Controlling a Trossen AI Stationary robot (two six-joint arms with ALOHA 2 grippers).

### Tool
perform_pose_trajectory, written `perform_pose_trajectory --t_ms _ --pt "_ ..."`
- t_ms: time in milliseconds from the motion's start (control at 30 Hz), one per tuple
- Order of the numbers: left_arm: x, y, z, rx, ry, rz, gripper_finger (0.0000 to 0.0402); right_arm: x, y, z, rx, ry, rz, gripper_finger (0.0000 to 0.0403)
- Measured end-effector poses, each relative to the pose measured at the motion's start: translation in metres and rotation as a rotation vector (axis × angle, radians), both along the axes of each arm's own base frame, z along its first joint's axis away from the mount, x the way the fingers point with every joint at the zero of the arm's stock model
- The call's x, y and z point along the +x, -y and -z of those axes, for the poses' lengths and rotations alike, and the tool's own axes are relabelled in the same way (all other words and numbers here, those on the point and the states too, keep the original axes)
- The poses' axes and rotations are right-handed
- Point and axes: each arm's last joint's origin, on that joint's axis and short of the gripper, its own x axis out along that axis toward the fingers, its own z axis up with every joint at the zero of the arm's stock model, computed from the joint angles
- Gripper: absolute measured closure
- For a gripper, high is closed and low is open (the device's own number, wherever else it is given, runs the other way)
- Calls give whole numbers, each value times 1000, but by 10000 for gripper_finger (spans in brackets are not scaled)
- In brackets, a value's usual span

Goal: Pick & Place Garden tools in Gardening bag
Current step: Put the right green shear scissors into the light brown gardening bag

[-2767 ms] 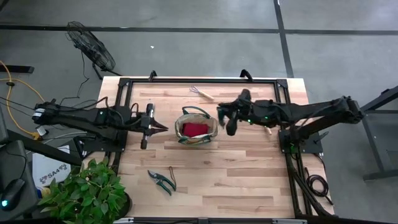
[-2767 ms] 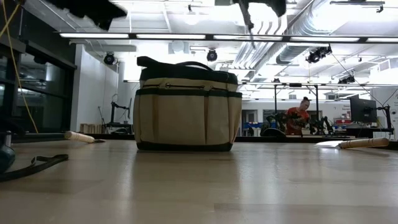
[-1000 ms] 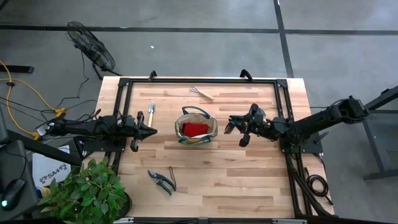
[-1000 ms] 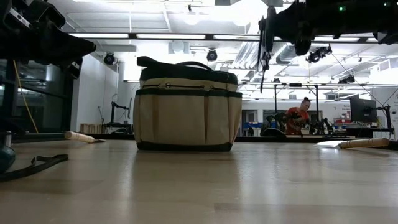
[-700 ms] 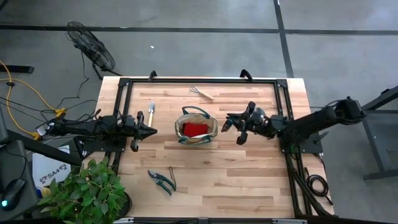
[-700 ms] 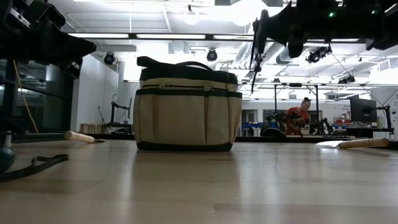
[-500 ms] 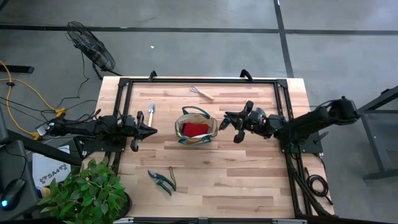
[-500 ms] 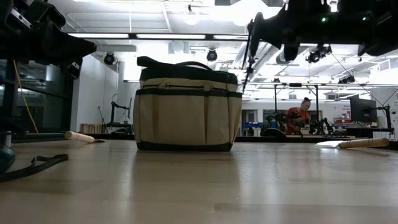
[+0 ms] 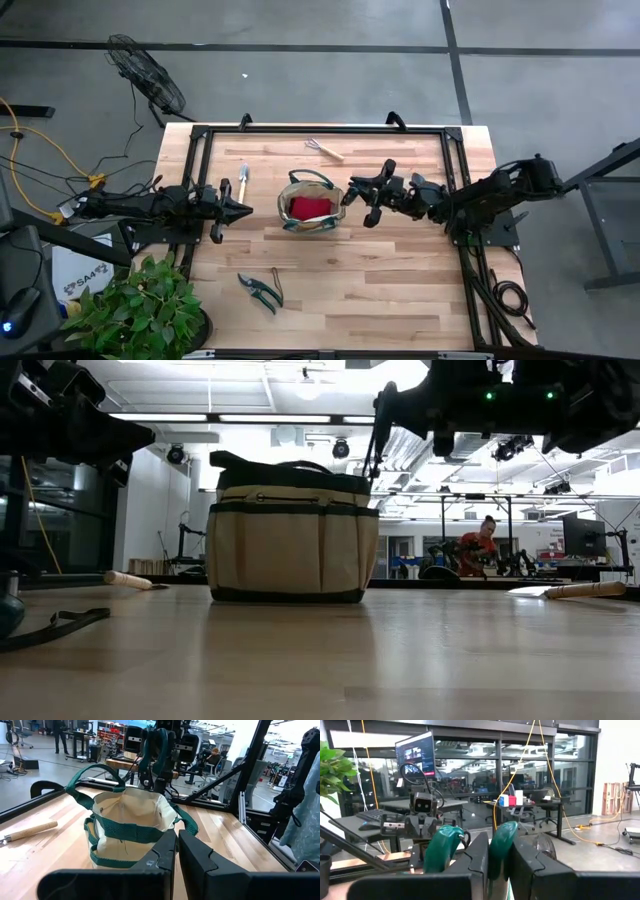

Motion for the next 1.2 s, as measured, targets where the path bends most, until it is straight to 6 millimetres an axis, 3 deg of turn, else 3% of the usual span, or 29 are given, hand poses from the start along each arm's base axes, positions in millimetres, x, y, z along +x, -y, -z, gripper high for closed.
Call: perform_pose_trajectory --t_ms 700,1200 --pt "0 0 1 0 -5 6 382 3 1 6 -18 -83 32 367" --pt "0 0 1 0 -7 6 382 4 8 9 -16 -115 -41 367"
